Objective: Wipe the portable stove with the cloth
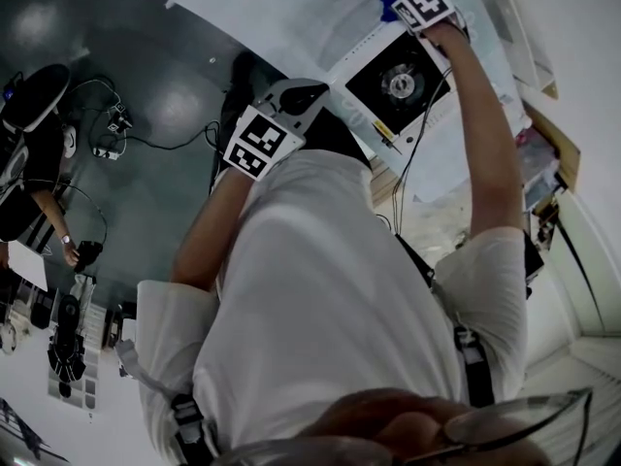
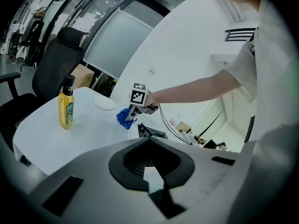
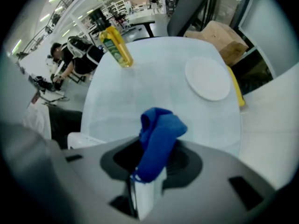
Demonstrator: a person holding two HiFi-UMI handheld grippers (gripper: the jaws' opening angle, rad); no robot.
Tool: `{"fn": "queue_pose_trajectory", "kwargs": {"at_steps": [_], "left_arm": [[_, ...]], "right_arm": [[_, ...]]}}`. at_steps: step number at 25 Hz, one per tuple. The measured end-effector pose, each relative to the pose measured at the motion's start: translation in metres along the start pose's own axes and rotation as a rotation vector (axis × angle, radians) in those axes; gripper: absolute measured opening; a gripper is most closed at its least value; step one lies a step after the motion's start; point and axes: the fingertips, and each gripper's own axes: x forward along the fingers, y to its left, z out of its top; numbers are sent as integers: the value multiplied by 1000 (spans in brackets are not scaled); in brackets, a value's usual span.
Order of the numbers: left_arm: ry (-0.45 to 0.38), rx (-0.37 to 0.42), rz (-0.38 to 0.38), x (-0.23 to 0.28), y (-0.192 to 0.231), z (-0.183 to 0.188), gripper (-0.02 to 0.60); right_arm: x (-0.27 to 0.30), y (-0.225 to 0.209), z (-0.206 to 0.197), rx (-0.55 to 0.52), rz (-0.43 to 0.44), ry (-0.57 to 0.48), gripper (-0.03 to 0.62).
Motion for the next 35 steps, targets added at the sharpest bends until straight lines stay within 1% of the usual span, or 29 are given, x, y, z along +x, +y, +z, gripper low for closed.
{"fn": "queue_pose_trajectory", "kwargs": {"at_steps": [4,10,14,16,19,22,26,30,35], "left_arm": [[17,14,-4,4,-6,-2,31],[46,41,-12,13,-17,-1,31],[83,65,-24,20,-27,-2,31],[76,67,-26,25,-32,3,31],[68,70,-28,31,-40,9,31],[79,90,-34,31,-43,16,31],[102,113,-52,29,-40,23,31],[130,136,-90,37,-34,27,31],[181,175,-143,50,-27,31,31]], "right_arm": [[-7,-12,2,51,-11,-59,144],[-37,-25,6,145,8,-216,146],[-43,-36,-5,224,11,-298,146],[-42,-40,-11,253,8,-322,147],[-39,-42,-21,291,20,-344,147],[-31,-42,-29,318,31,-349,147],[-22,-36,-37,362,85,-356,147],[-15,-34,-47,377,134,-346,147],[-11,-31,-59,445,180,-369,144]]}}
